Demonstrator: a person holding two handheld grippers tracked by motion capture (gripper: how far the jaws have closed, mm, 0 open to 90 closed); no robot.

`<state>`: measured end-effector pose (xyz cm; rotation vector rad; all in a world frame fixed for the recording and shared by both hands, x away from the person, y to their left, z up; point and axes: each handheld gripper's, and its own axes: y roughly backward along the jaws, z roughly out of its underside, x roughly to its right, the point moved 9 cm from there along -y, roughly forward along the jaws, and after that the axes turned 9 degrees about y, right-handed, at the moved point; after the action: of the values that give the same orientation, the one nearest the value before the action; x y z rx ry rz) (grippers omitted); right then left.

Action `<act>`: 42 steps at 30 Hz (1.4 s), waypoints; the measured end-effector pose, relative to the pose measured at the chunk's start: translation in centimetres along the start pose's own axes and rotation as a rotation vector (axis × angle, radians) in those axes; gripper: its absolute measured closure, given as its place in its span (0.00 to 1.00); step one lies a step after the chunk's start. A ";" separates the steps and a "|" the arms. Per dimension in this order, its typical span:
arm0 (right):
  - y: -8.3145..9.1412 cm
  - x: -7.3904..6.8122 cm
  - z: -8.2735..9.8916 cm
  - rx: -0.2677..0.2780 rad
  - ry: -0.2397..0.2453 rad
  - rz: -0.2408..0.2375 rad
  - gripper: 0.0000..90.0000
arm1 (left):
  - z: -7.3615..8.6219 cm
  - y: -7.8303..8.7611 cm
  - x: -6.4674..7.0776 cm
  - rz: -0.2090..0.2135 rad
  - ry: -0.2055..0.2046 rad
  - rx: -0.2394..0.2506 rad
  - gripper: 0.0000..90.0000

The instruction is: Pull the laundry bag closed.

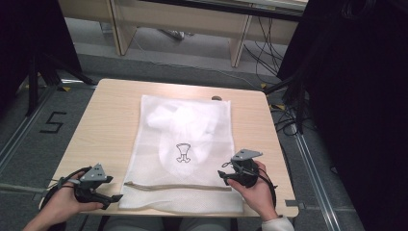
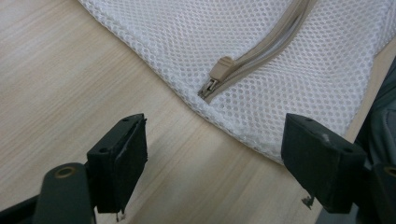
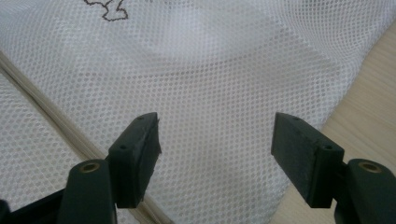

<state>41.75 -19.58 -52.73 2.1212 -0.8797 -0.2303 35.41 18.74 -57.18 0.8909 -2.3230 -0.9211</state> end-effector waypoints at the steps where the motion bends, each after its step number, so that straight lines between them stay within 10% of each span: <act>1: -0.1 -0.1 -0.1 0.006 0.001 -0.003 0.34 | 0.0 0.0 0.1 0.010 -0.002 -0.003 0.25; 14: -1.2 -3.2 -2.9 0.082 0.114 -0.058 0.55 | 0.1 0.1 -0.1 0.003 -0.002 -0.018 0.28; 42: -5.2 -10.2 -9.0 0.096 0.255 -0.209 0.61 | 0.2 -0.1 -0.2 0.005 -0.019 -0.033 0.28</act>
<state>40.77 -5.03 -52.01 2.2710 -0.5308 -0.0223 35.39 18.90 -57.44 0.8659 -2.3184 -0.9663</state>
